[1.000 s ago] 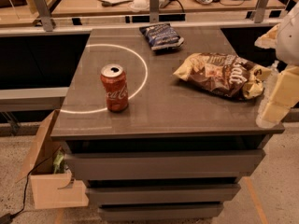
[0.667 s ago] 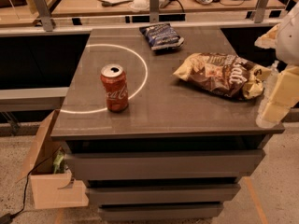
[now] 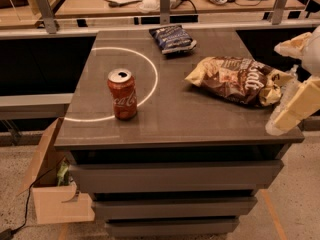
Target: Knock coke can over
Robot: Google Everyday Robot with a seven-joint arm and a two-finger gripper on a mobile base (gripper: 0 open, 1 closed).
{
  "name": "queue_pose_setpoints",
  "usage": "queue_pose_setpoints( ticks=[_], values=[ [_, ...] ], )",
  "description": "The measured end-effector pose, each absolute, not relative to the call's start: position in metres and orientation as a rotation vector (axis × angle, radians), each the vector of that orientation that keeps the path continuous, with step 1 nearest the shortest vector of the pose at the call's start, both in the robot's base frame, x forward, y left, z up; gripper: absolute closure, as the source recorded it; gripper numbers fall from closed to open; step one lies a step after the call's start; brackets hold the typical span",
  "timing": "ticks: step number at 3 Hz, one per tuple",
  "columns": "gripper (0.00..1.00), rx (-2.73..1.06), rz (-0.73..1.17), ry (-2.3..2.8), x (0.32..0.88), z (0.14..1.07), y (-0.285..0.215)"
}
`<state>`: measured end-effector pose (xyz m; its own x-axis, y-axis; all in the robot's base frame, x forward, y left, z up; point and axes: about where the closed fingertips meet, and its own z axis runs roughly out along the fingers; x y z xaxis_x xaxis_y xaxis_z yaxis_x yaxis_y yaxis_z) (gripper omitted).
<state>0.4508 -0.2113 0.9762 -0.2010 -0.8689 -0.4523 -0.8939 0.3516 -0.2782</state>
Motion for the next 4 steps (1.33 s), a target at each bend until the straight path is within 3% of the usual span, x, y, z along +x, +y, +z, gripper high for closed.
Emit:
queue_pose_setpoints(
  ticks=[1,2,4],
  values=[
    [0.00,-1.440,0.183,1.910,0.471,0.975,-0.196],
    [0.00,-1.369,0.411,1.656,0.488,0.986,-0.138],
    [0.00,-1.251,0.683,1.498,0.507,0.974,-0.058]
  ],
)
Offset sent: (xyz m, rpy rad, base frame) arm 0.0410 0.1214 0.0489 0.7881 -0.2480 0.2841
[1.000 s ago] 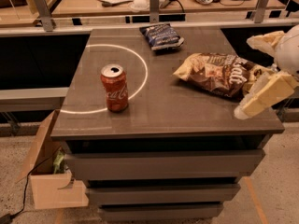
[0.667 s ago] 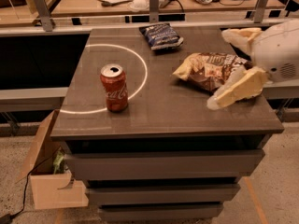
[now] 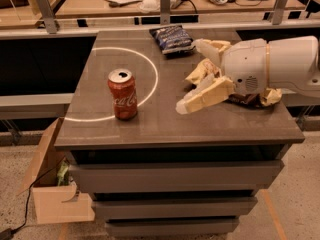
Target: Knock coke can over
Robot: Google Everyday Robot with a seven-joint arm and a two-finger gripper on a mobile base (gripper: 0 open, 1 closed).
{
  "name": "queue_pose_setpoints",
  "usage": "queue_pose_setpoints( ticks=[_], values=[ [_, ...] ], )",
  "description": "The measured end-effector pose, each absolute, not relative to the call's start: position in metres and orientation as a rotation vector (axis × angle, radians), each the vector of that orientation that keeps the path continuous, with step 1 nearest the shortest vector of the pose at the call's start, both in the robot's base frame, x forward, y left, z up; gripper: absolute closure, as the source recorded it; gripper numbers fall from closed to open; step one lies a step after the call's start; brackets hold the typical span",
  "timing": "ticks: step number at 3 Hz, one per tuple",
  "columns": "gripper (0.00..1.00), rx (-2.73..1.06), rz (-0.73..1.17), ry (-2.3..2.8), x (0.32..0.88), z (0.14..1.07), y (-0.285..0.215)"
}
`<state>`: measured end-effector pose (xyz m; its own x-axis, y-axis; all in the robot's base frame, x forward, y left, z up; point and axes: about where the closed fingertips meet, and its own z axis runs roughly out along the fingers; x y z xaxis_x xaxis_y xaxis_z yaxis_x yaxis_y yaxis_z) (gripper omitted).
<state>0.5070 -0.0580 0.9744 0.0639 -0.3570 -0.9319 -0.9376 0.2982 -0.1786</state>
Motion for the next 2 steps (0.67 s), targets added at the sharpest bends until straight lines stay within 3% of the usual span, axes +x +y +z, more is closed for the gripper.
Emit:
queue_pose_setpoints(
  ticks=[2],
  values=[
    [0.00,-1.221,0.686,1.470,0.517,0.964,-0.048]
  ],
)
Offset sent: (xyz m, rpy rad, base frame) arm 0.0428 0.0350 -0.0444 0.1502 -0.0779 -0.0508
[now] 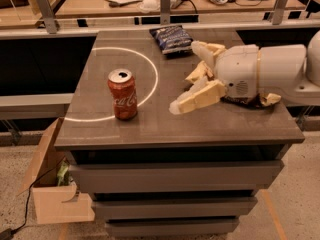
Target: Knock coke can over
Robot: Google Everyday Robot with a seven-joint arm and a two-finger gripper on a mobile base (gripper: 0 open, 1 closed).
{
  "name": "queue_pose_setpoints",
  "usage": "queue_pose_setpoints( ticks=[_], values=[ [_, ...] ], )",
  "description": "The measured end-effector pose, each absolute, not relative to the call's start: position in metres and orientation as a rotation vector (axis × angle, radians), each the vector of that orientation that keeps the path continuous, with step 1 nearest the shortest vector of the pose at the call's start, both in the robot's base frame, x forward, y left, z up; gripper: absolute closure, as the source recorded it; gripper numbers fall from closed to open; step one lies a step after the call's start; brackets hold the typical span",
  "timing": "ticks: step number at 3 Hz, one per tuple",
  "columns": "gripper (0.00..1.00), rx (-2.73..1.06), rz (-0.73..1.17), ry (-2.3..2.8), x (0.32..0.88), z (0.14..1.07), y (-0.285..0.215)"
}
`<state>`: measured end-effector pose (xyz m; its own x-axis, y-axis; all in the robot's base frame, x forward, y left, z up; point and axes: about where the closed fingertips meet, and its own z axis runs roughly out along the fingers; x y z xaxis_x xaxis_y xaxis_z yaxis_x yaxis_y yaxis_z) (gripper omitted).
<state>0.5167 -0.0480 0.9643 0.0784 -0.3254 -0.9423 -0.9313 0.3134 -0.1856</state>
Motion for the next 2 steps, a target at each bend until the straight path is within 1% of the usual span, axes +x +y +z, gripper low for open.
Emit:
queue_pose_setpoints(
  ticks=[2],
  values=[
    [0.00,-1.145,0.782,1.382,0.544,0.925,0.000]
  ],
)
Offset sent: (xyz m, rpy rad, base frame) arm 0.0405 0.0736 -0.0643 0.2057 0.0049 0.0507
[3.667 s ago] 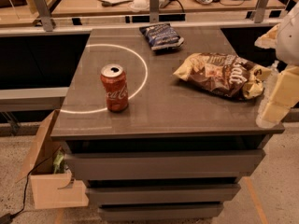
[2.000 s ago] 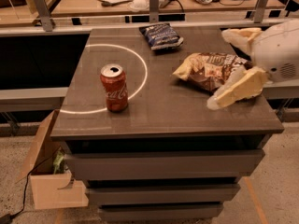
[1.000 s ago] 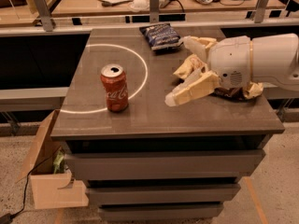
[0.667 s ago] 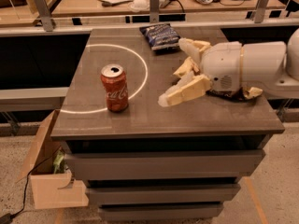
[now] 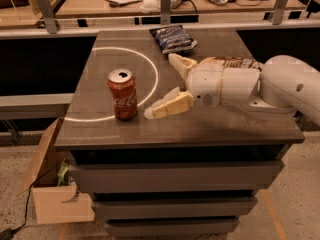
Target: Knock coke can over
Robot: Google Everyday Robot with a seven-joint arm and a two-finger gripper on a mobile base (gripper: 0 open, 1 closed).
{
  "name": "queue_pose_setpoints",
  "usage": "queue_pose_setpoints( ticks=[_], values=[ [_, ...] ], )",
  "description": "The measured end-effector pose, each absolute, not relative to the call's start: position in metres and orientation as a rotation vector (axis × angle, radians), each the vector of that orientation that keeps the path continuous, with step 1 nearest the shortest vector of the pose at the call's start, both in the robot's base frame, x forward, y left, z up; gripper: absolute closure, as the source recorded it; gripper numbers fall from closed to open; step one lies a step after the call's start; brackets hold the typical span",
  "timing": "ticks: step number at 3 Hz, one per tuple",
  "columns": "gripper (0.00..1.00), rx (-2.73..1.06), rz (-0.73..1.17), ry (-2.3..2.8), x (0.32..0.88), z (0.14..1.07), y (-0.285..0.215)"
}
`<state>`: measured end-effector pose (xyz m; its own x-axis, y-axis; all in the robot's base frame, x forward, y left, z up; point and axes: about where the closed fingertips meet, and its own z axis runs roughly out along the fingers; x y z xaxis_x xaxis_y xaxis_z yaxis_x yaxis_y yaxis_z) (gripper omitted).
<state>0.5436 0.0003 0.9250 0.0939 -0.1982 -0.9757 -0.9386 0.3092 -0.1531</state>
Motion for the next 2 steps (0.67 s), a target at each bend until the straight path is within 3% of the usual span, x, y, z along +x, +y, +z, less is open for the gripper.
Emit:
queue_pose_setpoints(
  ticks=[2],
  values=[
    [0.00,-1.127,0.867,1.348,0.559,0.892,0.045]
  ],
)
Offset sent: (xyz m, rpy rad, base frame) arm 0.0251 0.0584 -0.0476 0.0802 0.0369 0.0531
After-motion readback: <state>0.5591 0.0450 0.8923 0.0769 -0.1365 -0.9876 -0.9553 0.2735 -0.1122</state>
